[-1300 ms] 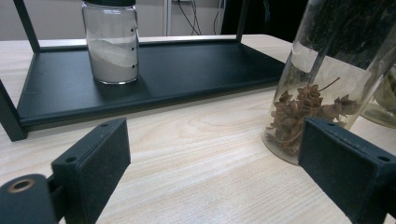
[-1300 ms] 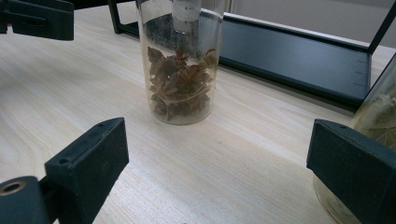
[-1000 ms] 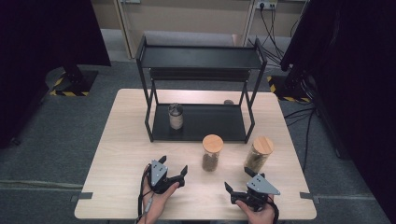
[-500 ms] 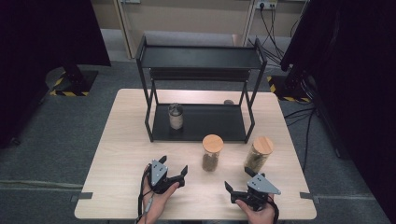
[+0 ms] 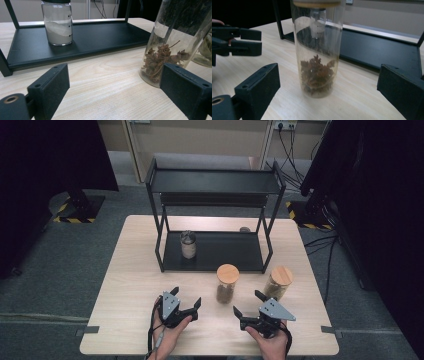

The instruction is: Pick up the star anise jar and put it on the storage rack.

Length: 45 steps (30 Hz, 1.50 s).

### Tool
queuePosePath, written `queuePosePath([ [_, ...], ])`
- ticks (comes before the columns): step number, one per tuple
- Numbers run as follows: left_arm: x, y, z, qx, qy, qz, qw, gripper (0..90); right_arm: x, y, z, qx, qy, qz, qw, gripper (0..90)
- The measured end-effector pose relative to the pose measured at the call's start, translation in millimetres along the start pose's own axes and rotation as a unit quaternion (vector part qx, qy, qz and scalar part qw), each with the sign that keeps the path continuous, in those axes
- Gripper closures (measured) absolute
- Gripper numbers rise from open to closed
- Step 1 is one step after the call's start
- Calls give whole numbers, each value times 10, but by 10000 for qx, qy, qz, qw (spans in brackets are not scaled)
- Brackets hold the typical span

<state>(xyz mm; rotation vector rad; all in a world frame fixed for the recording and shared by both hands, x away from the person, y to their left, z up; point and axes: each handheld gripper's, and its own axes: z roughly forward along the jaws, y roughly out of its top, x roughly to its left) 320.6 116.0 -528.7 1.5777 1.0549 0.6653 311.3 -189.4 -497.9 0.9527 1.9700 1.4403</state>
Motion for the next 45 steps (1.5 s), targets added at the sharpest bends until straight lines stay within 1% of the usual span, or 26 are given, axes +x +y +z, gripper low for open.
queuePosePath([
  [6, 7, 0, -1, 3, -17, -27, 10000, 85, 42, 105, 103, -63, 62, -30, 10000, 50],
  [11, -6, 0, 0, 8, -14, 51, 10000, 86, 88, 204, 200, -118, 106, -83, 9998, 54],
  [15, -8, 1, 0, 12, -18, 68, 10000, 85, 104, 265, 257, -153, 126, -82, 9998, 55],
  [16, -8, 1, 0, 11, -19, 68, 10000, 85, 117, 302, 296, -171, 142, -88, 9997, 56],
  [23, -9, 1, 3, 20, -23, 68, 10000, 86, 146, 393, 408, -247, 113, -64, 9996, 65],
  [24, -9, 1, 2, 20, -25, 69, 10000, 86, 145, 419, 436, -271, 75, -49, 9996, 71],
  [31, -12, 1, 2, 14, -26, 79, 10000, 86, 119, 466, 516, -303, -46, 11, 9995, 91],
  [34, -12, 0, 0, 10, -26, 79, 10000, 86, 109, 476, 565, -272, -49, 30, 9996, 118],
  [37, -13, 0, 0, 6, -27, 80, 10000, 86, 98, 488, 594, -277, -47, 116, 9995, 135],
  [38, -13, 0, 0, 6, -27, 82, 10000, 86, 98, 488, 594, -277, -47, 116, 9995, 135],
  [42, -14, 0, 0, 1, -32, 88, 10000, 86, 112, 506, 638, -254, -26, 110, 9996, 182],
  [45, -12, 0, -1, 1, -31, 78, 10000, 86, 113, 503, 654, -242, -18, 129, 9996, 194],
])
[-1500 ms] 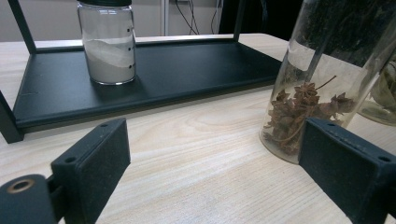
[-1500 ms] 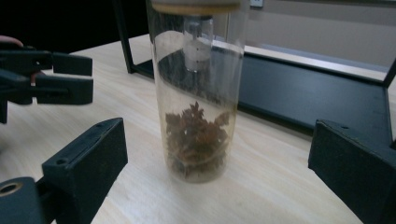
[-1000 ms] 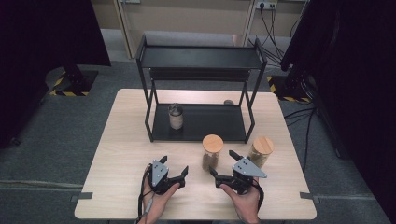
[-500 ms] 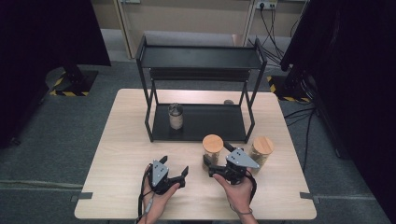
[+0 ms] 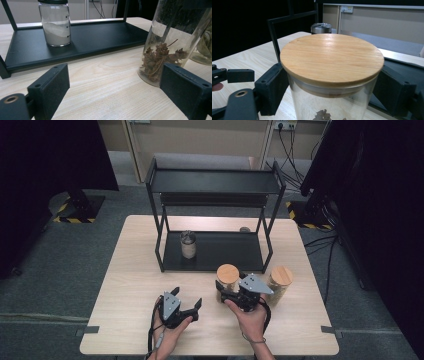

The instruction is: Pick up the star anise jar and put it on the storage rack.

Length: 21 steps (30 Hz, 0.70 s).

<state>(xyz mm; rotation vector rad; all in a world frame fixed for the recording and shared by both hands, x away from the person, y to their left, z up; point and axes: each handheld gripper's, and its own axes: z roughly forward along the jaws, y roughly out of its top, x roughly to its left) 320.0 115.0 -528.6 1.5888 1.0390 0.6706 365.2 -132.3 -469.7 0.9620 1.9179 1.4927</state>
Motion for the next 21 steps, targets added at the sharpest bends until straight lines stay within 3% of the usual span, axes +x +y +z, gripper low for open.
queuePosePath([
  [5, -1, 0, -1, -7, -2, -1, 10000, 86, -3, -9, 11, 3, -9, -2, 10000, 246],
  [21, -5, -1, -1, -16, -11, 24, 10000, 86, -10, 22, 0, -44, -49, 247, 9997, 253],
])
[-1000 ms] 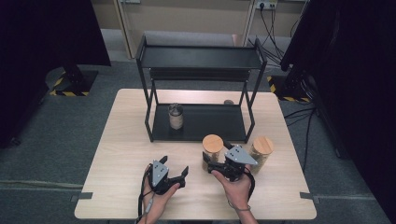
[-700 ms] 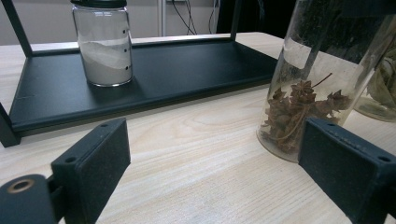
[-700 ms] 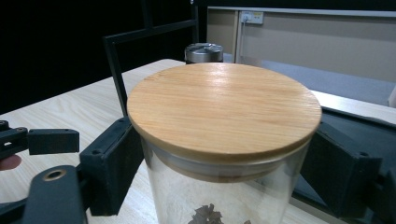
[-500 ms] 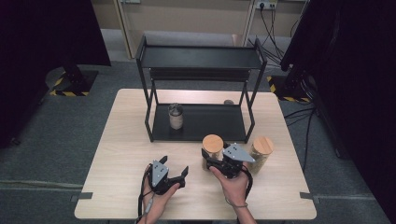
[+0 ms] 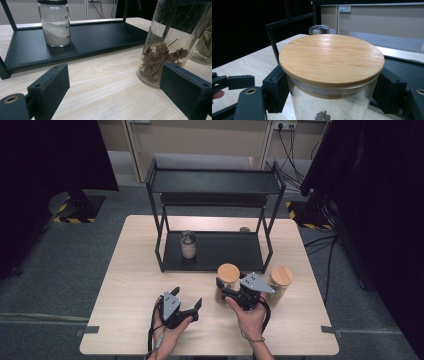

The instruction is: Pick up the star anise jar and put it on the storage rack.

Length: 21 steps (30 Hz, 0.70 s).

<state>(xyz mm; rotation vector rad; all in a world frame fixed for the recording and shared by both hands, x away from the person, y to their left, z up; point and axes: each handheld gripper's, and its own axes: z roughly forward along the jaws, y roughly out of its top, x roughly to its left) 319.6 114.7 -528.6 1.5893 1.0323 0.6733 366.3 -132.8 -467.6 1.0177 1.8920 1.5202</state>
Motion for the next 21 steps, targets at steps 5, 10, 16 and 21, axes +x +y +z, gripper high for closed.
queuePosePath([
  [5, -3, 0, 0, 6, 1, 20, 10000, 86, -7, 55, -7, -46, -82, -28, 10000, 253],
  [10, -5, -2, -5, -24, -8, 28, 10000, 88, -2, 118, 22, -40, -121, -111, 9999, 254],
  [16, -4, -1, -3, -11, -10, 30, 10000, 88, -6, 206, 55, -108, -195, -125, 9997, 254],
  [21, -8, -1, -3, -9, -6, 50, 10000, 88, -26, 262, 90, -140, -260, -140, 9995, 254],
])
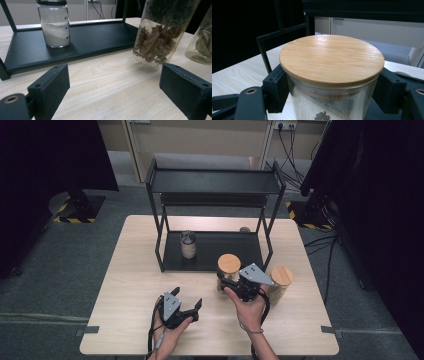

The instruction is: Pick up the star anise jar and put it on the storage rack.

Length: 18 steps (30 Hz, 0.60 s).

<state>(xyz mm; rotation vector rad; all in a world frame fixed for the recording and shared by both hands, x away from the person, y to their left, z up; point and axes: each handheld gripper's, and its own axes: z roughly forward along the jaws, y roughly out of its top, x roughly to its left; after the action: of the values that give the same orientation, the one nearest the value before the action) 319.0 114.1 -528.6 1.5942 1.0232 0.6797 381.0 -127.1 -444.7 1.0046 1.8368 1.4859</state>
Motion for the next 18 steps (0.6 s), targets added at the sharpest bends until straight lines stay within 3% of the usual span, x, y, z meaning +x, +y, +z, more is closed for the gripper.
queuePosePath([
  [18, -2, 0, -1, -4, -8, 15, 10000, 88, -25, 155, 192, 9, -139, -37, 9999, 255],
])
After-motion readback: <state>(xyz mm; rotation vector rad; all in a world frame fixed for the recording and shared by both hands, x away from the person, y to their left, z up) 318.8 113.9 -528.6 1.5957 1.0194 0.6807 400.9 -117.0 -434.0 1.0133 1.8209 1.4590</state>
